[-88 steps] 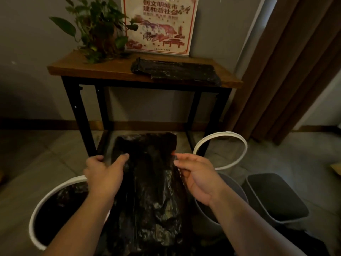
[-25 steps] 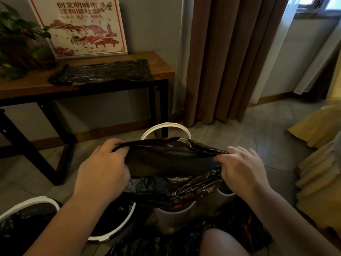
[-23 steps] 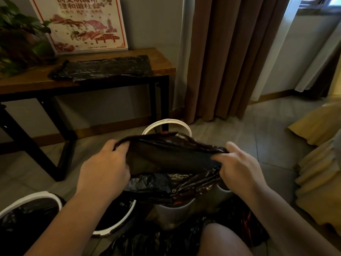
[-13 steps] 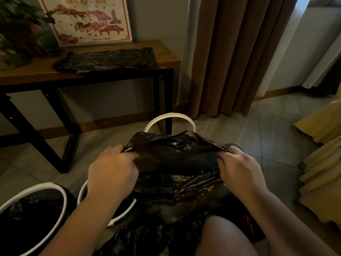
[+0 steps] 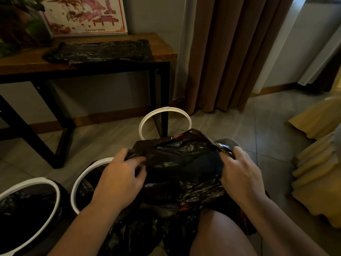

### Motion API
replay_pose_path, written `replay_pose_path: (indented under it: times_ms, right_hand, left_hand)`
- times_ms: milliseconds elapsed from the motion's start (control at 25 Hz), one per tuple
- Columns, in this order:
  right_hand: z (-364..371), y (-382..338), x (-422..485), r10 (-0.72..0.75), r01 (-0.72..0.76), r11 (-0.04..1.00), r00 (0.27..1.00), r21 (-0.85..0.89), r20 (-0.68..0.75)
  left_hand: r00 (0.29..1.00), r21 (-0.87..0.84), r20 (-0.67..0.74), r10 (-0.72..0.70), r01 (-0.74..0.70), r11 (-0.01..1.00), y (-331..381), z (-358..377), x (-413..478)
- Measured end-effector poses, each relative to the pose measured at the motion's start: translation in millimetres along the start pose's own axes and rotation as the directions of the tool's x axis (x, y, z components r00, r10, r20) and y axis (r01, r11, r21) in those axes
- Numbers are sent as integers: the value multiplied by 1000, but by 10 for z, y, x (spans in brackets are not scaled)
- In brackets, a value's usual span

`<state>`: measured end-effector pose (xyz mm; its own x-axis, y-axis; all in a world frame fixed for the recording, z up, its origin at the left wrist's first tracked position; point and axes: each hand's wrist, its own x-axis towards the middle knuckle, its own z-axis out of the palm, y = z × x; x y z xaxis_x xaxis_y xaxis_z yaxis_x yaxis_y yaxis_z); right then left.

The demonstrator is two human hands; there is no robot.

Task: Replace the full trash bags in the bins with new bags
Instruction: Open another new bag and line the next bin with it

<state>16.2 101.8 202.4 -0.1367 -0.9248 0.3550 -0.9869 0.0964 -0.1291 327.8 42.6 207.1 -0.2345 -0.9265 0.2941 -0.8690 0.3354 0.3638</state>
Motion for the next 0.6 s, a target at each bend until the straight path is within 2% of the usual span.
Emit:
replay_pose_path:
  times_ms: [200, 320, 440, 600]
  right_hand:
    - [29, 40, -41, 49, -51, 999, 991, 19, 124]
    - [57, 45, -32, 82, -88, 995, 987, 40, 141]
    - [90, 14, -47, 86, -105, 985, 987, 138, 135]
    - [127, 8, -59, 93, -114, 987, 981, 113, 170]
  left_hand:
    - [976, 214, 216, 16, -64, 975, -77, 151, 31]
    - [982, 246, 185, -32, -14, 969, -103, 167, 21]
    - [990, 193, 115, -81, 57, 979, -70, 170, 17]
    - [991, 206, 82, -104, 85, 975, -92, 101, 25]
